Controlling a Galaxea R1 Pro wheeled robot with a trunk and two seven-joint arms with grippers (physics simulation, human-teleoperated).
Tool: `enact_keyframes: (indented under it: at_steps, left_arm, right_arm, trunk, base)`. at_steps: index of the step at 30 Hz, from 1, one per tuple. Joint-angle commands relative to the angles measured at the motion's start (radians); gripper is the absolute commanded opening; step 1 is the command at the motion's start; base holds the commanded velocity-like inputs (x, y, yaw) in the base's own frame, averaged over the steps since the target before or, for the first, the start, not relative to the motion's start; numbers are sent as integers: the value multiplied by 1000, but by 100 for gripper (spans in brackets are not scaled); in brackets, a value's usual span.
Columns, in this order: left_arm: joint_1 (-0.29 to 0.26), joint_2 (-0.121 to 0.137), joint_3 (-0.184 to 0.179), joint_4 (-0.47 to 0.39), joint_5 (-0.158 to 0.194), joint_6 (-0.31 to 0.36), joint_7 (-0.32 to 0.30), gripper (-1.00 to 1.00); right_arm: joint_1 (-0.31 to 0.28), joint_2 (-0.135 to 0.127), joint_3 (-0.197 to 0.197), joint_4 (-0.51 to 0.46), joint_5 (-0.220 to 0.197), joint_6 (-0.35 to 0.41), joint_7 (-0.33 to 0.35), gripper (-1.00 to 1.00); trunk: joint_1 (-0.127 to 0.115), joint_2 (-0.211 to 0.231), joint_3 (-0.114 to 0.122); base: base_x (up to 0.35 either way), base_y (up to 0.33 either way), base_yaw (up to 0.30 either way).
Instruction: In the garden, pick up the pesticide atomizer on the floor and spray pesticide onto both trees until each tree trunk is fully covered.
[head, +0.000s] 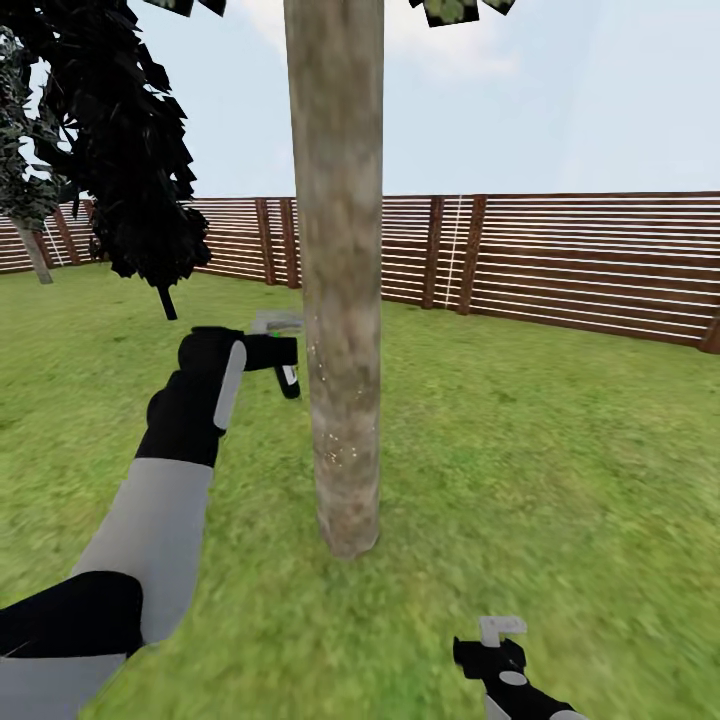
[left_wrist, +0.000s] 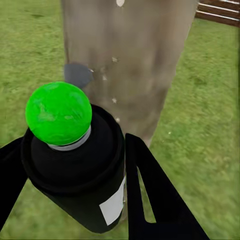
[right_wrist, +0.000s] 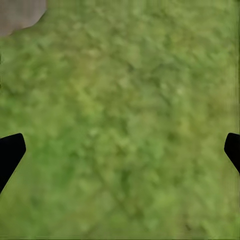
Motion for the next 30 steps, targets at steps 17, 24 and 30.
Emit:
enact_keyframes:
  at_steps: [17, 24, 30]
  left_arm:
    - [-206, 9, 37, 125, 1, 8, -4, -100]
    - [-384, -38, 35, 252, 31, 8, -4, -100]
    - [-556, -40, 35, 382, 126, 7, -3, -100]
  right_arm:
    - [-1, 0, 6, 37, 8, -10, 1, 100]
    - [-1, 0, 6, 37, 8, -10, 2, 100]
    - [-1, 0, 6, 37, 8, -10, 2, 100]
  trunk:
    - [0, 0, -1]
    - [0, 0, -1]
    - [0, 0, -1]
  base:
    - [-71, 21, 0]
    - [-5, 2, 0]
    - [0, 0, 0]
